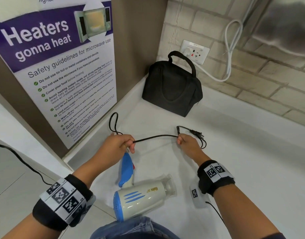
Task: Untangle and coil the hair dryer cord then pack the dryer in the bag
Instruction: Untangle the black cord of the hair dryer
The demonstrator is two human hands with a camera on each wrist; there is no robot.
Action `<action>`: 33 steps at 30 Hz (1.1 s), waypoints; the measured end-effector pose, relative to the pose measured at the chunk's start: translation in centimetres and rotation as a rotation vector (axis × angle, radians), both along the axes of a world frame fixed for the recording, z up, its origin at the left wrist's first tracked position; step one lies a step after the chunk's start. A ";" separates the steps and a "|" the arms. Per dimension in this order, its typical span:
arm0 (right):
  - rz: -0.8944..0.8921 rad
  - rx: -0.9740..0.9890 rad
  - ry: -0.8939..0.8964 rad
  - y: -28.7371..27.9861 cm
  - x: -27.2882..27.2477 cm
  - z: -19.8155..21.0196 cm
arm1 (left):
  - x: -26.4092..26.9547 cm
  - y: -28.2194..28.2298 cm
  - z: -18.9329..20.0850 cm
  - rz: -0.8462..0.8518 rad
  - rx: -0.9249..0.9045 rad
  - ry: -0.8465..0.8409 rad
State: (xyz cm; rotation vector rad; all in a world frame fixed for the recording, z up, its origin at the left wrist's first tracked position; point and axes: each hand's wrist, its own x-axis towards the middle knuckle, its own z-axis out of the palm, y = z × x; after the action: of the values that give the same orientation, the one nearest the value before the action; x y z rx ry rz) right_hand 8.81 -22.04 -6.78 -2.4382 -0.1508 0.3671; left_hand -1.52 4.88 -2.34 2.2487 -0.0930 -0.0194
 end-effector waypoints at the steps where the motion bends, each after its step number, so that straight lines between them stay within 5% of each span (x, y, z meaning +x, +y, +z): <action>1: -0.003 -0.004 -0.006 -0.1 -0.2 0.1 | 0.1 0.0 -0.3 0.007 0.052 0.023; 9: 0.086 -0.123 -0.117 -0.1 -3.4 1.7 | 0.8 -3.9 0.3 -0.124 0.331 0.129; 18: 0.292 -0.207 -0.266 2.1 -6.4 5.7 | 2.4 -7.6 3.3 -0.313 0.793 -0.141; 23: 0.331 -0.127 -0.310 3.0 -7.4 7.5 | 4.0 -9.0 4.5 -0.357 0.778 0.175; 28: 0.299 0.041 -0.246 2.4 -6.7 6.3 | 1.7 -6.5 3.2 -0.266 0.378 -0.125; 33: 0.198 0.144 -0.209 1.6 -5.5 4.9 | 1.1 -4.9 1.8 -0.230 0.144 -0.108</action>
State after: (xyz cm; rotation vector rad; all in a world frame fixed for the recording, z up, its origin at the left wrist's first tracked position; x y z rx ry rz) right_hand 3.31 -20.41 -1.84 -2.3201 -0.4955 0.1788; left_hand -0.44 -0.06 -0.53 2.3706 -0.4205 -0.0286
